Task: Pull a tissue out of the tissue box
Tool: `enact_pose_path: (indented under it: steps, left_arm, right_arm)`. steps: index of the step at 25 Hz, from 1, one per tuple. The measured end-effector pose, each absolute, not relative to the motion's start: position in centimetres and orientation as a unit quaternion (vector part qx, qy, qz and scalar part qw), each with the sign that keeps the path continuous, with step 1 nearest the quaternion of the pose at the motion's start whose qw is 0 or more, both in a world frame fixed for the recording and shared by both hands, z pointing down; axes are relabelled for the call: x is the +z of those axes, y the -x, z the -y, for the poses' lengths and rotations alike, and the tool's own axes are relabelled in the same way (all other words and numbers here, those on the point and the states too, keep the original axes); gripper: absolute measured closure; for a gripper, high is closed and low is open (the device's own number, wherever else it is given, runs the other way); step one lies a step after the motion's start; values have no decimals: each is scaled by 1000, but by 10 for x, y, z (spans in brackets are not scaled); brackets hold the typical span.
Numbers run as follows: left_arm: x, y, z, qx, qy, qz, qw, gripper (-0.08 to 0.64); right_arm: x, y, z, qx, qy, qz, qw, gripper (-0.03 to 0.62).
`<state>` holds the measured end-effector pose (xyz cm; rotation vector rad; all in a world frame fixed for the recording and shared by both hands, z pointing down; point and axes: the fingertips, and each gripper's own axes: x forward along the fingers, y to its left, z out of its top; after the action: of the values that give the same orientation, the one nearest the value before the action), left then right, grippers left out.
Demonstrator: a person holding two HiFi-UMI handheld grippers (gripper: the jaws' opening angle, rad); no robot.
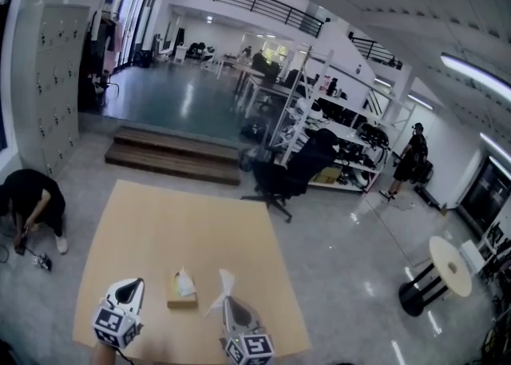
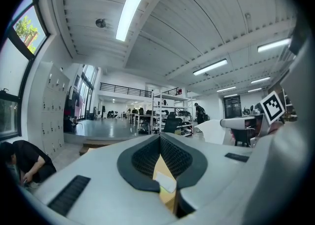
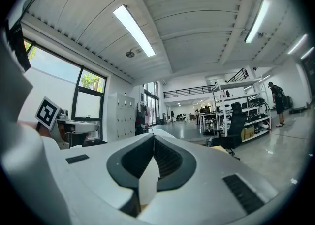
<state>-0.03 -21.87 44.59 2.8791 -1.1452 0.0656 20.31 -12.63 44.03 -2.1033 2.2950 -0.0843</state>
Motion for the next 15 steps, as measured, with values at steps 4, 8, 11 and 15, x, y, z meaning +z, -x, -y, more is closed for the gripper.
enact_pose_path:
  steps: [4,8,11,15]
  left_arm:
    - [446,-1,214,21,-928,372,21,552]
    - [444,-1,210,22,-928,372,21,552]
    - [445,2,209,23,-928,372,23,552]
    - [449,7,209,24,-926,375,25,552]
  right_arm:
    - [439,-203,121,-30,672,-740,3,580]
    - [437,-204,118,-26,675,-737,0,580]
    - [437,-200,119,-26,673,-739,0,580]
    - [440,-194,119,-32,670,-741,-1,580]
